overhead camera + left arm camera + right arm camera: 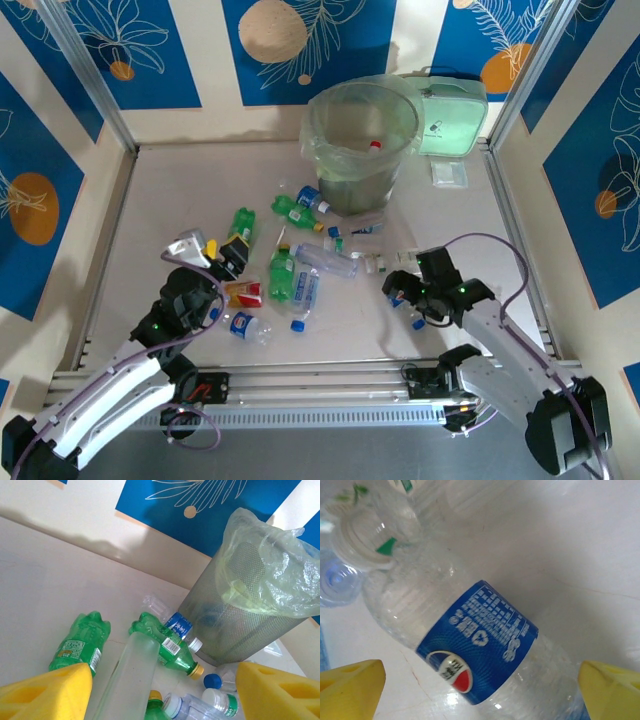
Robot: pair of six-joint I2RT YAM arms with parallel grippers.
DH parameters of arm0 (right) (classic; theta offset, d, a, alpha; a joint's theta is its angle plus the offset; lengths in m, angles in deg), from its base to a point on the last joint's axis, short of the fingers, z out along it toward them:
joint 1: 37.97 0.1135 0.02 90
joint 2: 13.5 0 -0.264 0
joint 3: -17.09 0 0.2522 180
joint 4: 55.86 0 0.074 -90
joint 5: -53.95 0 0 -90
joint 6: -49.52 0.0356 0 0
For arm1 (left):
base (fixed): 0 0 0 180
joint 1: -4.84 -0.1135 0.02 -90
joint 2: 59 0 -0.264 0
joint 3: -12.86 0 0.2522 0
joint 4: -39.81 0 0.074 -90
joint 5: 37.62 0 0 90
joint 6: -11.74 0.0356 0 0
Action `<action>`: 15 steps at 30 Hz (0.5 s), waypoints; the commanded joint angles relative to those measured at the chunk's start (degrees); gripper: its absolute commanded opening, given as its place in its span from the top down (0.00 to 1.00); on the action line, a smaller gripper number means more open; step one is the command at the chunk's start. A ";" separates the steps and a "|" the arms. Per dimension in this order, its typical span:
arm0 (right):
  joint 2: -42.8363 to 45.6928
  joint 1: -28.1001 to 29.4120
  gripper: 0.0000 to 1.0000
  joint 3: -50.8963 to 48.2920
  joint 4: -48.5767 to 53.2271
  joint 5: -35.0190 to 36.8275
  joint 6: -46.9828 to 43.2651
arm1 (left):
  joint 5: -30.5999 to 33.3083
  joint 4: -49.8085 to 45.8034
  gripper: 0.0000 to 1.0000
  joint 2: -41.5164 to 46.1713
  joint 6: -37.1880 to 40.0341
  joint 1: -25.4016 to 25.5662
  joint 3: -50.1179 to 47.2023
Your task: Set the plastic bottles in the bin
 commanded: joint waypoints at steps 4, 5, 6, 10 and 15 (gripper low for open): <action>-12.70 6.53 0.01 6.26 3.68 7.62 0.91 | -0.12 1.88 0.24 0.48 0.60 0.39 -0.32; -15.11 7.67 0.00 7.53 4.50 9.59 1.34 | -0.16 1.88 0.24 0.52 0.66 0.42 -0.32; -17.24 8.68 0.01 8.76 4.97 11.32 1.40 | -0.16 1.88 0.24 0.56 0.63 0.42 -0.32; -23.36 11.16 0.09 12.03 5.65 15.27 1.51 | 0.01 1.79 0.24 0.72 0.67 0.36 -0.32; -28.08 12.76 0.23 14.55 4.91 17.96 0.47 | -0.04 1.92 0.24 0.39 0.73 0.35 -0.32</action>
